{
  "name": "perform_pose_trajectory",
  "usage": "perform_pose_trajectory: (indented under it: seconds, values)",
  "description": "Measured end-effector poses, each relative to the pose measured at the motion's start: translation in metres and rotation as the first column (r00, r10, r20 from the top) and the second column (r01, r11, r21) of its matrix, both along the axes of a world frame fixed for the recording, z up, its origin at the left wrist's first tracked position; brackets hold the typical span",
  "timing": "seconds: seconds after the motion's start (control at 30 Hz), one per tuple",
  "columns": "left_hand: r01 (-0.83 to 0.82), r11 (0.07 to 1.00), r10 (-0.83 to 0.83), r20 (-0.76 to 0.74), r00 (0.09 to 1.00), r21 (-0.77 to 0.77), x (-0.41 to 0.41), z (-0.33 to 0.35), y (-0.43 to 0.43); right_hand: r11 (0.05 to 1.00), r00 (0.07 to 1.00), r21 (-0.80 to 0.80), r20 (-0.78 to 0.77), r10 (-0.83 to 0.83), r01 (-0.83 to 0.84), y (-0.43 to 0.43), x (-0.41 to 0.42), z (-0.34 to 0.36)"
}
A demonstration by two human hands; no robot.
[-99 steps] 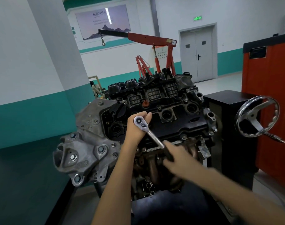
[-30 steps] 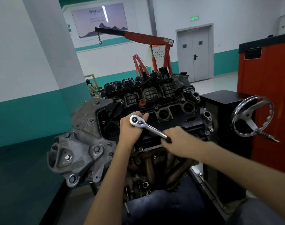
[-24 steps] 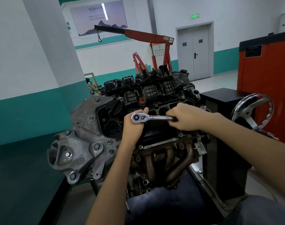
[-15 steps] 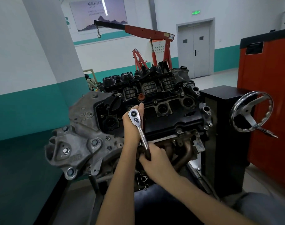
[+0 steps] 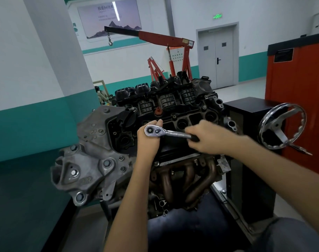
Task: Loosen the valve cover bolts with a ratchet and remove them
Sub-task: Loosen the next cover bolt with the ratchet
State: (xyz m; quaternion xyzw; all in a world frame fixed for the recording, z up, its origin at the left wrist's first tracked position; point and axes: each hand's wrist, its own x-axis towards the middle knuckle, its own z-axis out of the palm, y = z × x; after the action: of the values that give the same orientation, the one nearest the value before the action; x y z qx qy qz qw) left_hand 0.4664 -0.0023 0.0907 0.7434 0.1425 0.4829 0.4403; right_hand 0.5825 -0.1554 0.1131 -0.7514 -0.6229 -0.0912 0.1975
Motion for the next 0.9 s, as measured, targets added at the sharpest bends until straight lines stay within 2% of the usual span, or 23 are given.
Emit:
perform_pose_trajectory:
  seconds: [0.07, 0.17, 0.23, 0.3, 0.33, 0.4, 0.47, 0.53, 0.63, 0.7, 0.77, 0.83, 0.9]
  values:
    - [-0.023, 1.0, 0.023, -0.001, 1.0, 0.003, 0.004, -0.001, -0.004, 0.992, 0.972, 0.129, -0.236, 0.016, 0.015, -0.002, -0.021, -0.037]
    - [-0.051, 0.998, 0.05, 0.027, 0.998, 0.041, 0.008, 0.0, -0.009, 0.96, 0.814, 0.267, -0.575, 0.086, 0.087, 0.007, -0.067, -0.083]
    - [-0.05, 0.999, 0.048, 0.075, 0.996, 0.022, 0.008, 0.001, -0.011, 0.939, 0.688, 0.32, -0.71, 0.148, 0.128, 0.024, -0.098, -0.098]
    - [-0.074, 0.997, 0.071, 0.067, 0.995, 0.033, 0.007, 0.0, -0.01, 0.932, 0.62, 0.327, -0.767, 0.164, 0.158, 0.036, -0.117, -0.101]
    - [-0.085, 0.995, 0.083, 0.047, 0.995, 0.042, 0.006, 0.0, -0.009, 0.935, 0.633, 0.314, -0.761, 0.145, 0.164, 0.036, -0.116, -0.099]
    - [-0.072, 0.996, 0.072, -0.003, 0.997, 0.047, 0.005, -0.001, -0.003, 0.952, 0.738, 0.277, -0.668, 0.091, 0.133, 0.029, -0.098, -0.088]
    - [-0.028, 0.997, 0.033, -0.071, 0.997, 0.07, 0.003, 0.0, 0.003, 0.983, 0.872, 0.177, -0.489, 0.037, 0.058, 0.014, -0.065, -0.067]
    - [0.014, 0.995, -0.002, -0.115, 0.993, 0.102, 0.0, 0.003, 0.006, 0.999, 0.959, 0.035, -0.285, 0.009, 0.001, 0.001, -0.028, -0.035]
    - [0.044, 0.989, -0.026, -0.13, 0.991, 0.138, -0.003, 0.005, 0.008, 0.997, 0.997, -0.071, 0.075, 0.007, -0.002, -0.004, 0.002, 0.014]
    - [0.024, 0.994, -0.016, -0.079, 0.997, 0.102, -0.003, 0.003, 0.005, 0.999, 0.979, -0.044, 0.203, -0.012, 0.021, 0.001, 0.004, 0.024]
    - [-0.025, 0.999, 0.025, -0.008, 1.0, 0.028, -0.002, 0.001, 0.001, 0.998, 0.988, 0.023, 0.14, -0.069, 0.066, 0.0, -0.006, 0.007]
    - [-0.05, 0.999, 0.051, 0.039, 0.998, -0.019, 0.002, -0.002, -0.003, 0.989, 0.989, 0.103, -0.111, -0.094, 0.106, -0.001, -0.025, -0.03]
    - [-0.073, 0.997, 0.074, 0.063, 0.995, -0.023, 0.006, -0.003, -0.007, 0.979, 0.907, 0.164, -0.42, -0.044, 0.123, 0.004, -0.058, -0.068]
